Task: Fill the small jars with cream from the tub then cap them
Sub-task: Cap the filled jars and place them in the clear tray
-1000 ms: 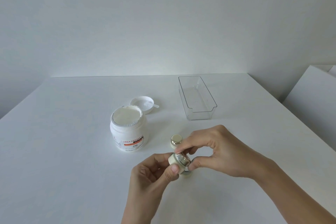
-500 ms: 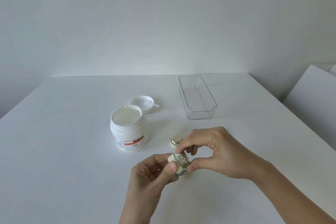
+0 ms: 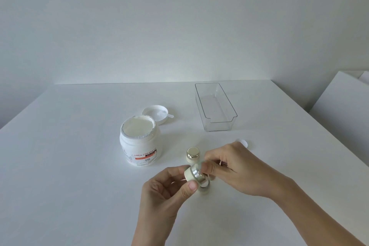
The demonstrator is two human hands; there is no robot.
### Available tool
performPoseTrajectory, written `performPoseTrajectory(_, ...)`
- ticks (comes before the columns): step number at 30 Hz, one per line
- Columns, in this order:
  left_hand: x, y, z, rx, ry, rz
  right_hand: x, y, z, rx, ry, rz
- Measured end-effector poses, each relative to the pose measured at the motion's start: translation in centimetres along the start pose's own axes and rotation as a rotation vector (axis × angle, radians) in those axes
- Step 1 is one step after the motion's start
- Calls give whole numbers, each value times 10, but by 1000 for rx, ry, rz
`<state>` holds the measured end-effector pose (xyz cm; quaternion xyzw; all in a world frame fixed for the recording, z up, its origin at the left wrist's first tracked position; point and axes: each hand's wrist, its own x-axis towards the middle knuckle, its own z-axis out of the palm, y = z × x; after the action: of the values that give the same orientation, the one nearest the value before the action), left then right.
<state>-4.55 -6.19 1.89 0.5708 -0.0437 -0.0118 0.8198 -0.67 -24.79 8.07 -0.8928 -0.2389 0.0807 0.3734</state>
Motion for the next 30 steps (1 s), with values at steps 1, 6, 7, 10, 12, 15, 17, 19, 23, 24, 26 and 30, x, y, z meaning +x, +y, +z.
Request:
performPoseTrajectory(1,1,0,-1,0,9,1,-1,-1,-3,27,-21,-15)
performPoseTrajectory(6,1,0,-1,9,29,5,-3,-1,-10,68,-92,-47)
performPoseTrajectory(7,1,0,0,9,29,9,-2,-2,-8,60,-76,-30)
performPoseTrajectory(10,0,-1,2,0,29,7,0,0,-1,0,-26,9)
performPoseTrajectory(12,0,0,2,1,36,10,0,1,0,-39,9,10)
performPoseTrajectory(15,1,1,0,3,45,15,-2,-1,-6,45,-27,-7)
performPoseTrajectory(17,2,0,1,8,43,18,-4,-2,-8,60,-57,-23)
performPoseTrajectory(19,1,0,3,6,33,28,-3,-4,-4,45,-22,-18)
performPoseTrajectory(23,0,0,7,3,0,37,-2,-2,4,-79,36,58)
performPoseTrajectory(24,0,0,7,5,-3,35,-2,-1,4,-95,50,53)
performPoseTrajectory(26,0,-1,6,1,9,32,-4,0,0,-36,60,31)
performPoseTrajectory(30,1,1,6,8,-4,48,-8,2,-2,-36,-17,-7)
